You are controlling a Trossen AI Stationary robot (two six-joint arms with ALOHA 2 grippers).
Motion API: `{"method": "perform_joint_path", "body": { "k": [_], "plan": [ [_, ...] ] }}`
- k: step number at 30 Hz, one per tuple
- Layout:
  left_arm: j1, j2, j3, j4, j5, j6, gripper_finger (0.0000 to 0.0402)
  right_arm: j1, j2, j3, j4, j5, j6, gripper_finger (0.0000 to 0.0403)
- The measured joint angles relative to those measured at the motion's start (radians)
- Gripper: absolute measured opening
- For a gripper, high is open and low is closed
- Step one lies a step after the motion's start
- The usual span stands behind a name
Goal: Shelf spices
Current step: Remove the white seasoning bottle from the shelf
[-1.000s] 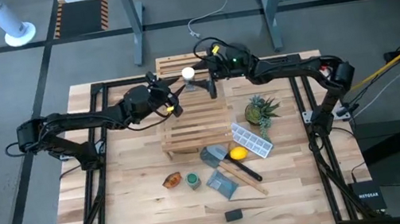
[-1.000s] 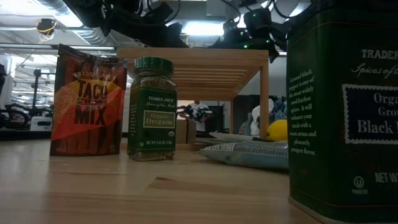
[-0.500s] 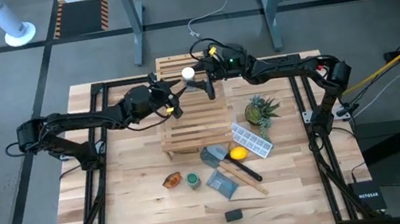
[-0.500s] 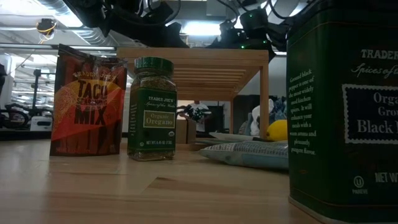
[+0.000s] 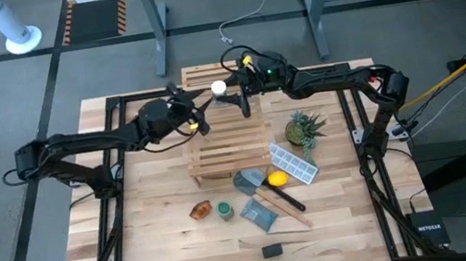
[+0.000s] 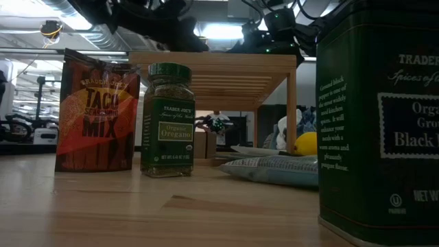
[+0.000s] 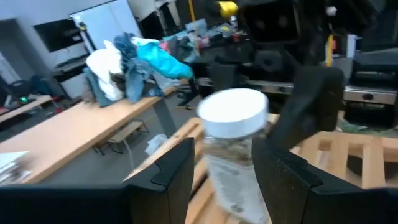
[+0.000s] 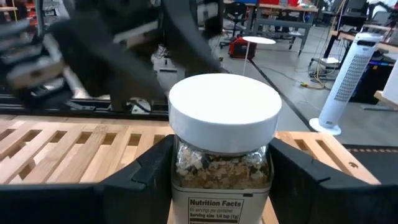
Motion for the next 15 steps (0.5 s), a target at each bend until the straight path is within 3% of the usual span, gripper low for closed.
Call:
{"method": "perform_joint_path", "body": {
  "k": [8, 15],
  "plan": [
    [-0.02, -0.243, 0.0, -0.311, -0.059, -0.06, 0.0155, 0.0, -0.142, -0.002, -0.177, -0.066, 0.001, 0.0203],
    [-0.143, -0.457, -0.004, -0.6, -0.155, -0.17, 0.0155, 0.065, -0.282, -0.002, -0.355, -0.107, 0.013, 0.0203]
  ]
}}
